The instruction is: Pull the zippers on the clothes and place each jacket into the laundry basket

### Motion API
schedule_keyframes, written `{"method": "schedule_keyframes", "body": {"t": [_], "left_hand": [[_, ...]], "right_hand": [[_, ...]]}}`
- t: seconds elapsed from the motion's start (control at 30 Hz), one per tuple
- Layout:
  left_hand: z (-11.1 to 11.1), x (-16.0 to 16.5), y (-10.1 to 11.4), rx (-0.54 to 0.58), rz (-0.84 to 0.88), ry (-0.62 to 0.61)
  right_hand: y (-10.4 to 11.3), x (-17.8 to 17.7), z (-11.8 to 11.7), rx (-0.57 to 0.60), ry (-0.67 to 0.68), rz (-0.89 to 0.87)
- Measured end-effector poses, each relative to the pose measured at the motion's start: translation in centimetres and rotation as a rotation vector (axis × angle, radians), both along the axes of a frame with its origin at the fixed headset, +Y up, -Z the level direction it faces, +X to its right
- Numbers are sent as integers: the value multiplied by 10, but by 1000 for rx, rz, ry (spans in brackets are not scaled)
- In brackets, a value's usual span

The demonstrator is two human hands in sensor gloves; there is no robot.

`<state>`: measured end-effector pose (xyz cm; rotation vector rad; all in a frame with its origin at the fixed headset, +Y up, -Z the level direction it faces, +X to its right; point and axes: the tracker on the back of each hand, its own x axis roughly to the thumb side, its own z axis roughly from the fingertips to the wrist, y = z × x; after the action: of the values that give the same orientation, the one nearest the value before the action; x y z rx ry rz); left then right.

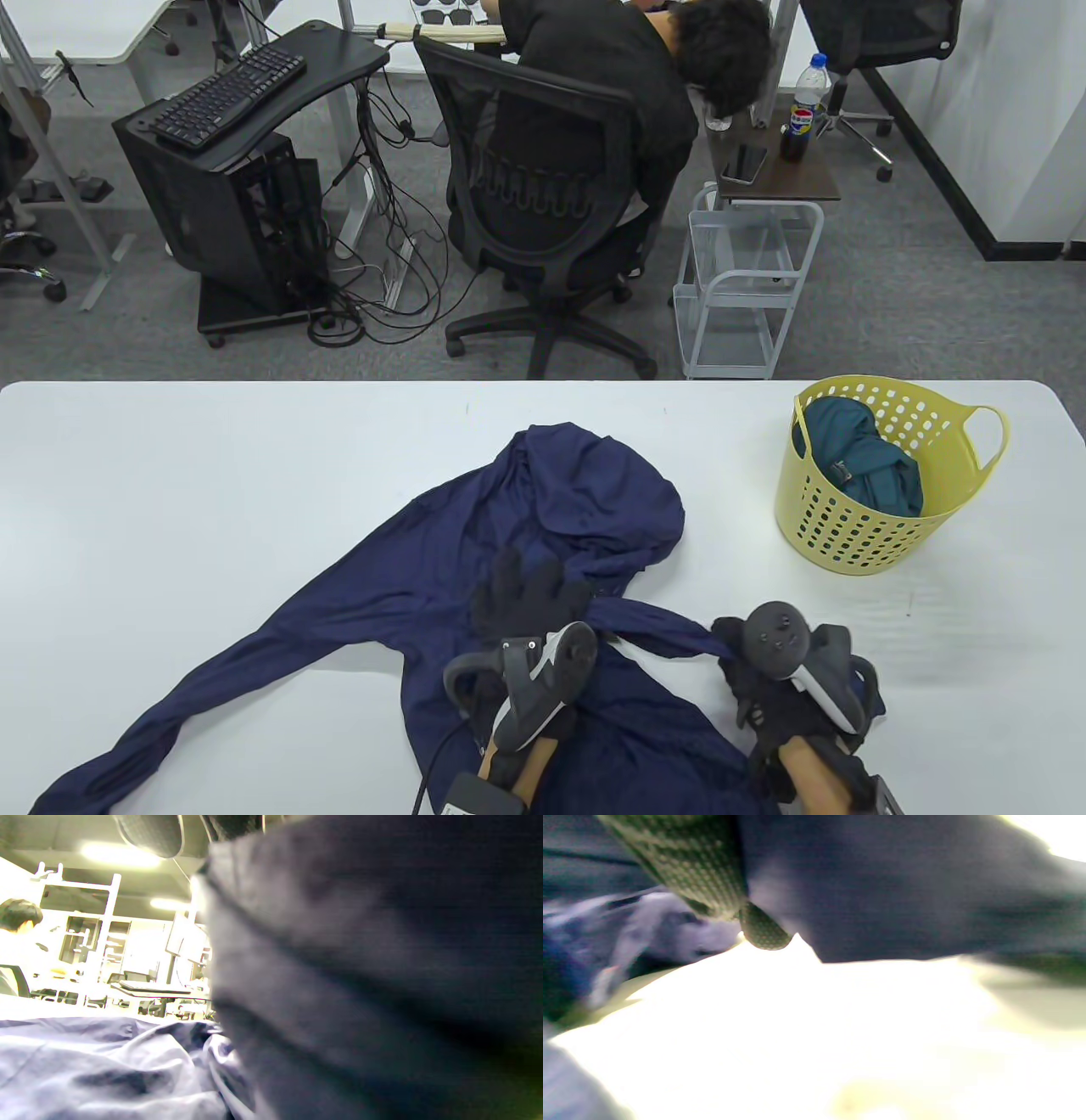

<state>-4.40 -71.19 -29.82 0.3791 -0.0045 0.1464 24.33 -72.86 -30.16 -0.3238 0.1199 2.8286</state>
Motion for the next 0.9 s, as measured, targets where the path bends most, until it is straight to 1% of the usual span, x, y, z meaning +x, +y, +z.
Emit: {"method": "schedule_keyframes", "body": {"t": [0.07, 0.1, 0.13, 0.17, 0.2, 0.23, 0.27, 0.3, 0.37, 0.4, 0.43, 0.47, 0.5, 0.53, 0.57, 0.6, 0.63, 0.67, 0.7, 0.73, 0.77, 0.8, 0.83, 0.87, 0.9], "left_hand": [[1, 11, -7, -90, 24, -117], [1, 19, -11, -224, 11, -217], [2, 22, -12, -314, -14, -285], [5, 22, -11, -347, -28, -319], [6, 20, -8, -325, -13, -320], [7, 13, -4, -292, 19, -312], [6, 4, 1, -280, 50, -288], [6, -4, 4, -279, 79, -262], [3, -26, 8, -296, 163, -166], [1, -41, 7, -315, 194, -96], [0, -49, 6, -341, 202, -53], [-2, -61, 3, -381, 207, -1], [-5, -73, -2, -433, 207, 58], [-6, -79, -5, -478, 204, 91], [-8, -87, -10, -522, 195, 113], [-11, -90, -14, -538, 193, 116], [-13, -94, -20, -565, 192, 126], [-16, -95, -26, -614, 181, 126], [-18, -94, -30, -666, 169, 116], [-20, -91, -38, -775, 150, 83], [-21, -89, -44, -878, 138, 49], [-21, -85, -53, -1021, 115, 11], [-21, -82, -60, -1120, 86, -9], [-21, -81, -66, -1141, 53, 1], [-22, -80, -69, -1138, 37, 11]], "right_hand": [[9, 34, 1, 35, -144, -14], [15, 58, 5, 98, -271, -29], [19, 75, 9, 162, -362, -45], [22, 93, 16, 232, -454, -68], [23, 105, 21, 273, -506, -84], [24, 118, 27, 305, -546, -105], [24, 127, 31, 297, -540, -139], [23, 130, 32, 268, -516, -171], [19, 127, 32, 128, -422, -256], [18, 119, 30, 36, -350, -279], [18, 111, 27, -13, -285, -291], [20, 100, 25, -33, -223, -295], [22, 82, 22, -38, -126, -293], [24, 69, 20, -45, -55, -296], [25, 48, 17, -66, 60, -307], [25, 34, 16, -70, 129, -315], [23, 12, 14, -49, 218, -322], [18, -9, 12, -31, 272, -302], [14, -21, 9, -26, 291, -279], [5, -39, 6, -9, 297, -243], [-2, -49, 3, 3, 317, -227], [-14, -63, -1, -10, 371, -206], [-19, -69, -4, -35, 402, -192], [-29, -78, -7, -111, 450, -170], [-35, -81, -9, -149, 455, -157]]}}
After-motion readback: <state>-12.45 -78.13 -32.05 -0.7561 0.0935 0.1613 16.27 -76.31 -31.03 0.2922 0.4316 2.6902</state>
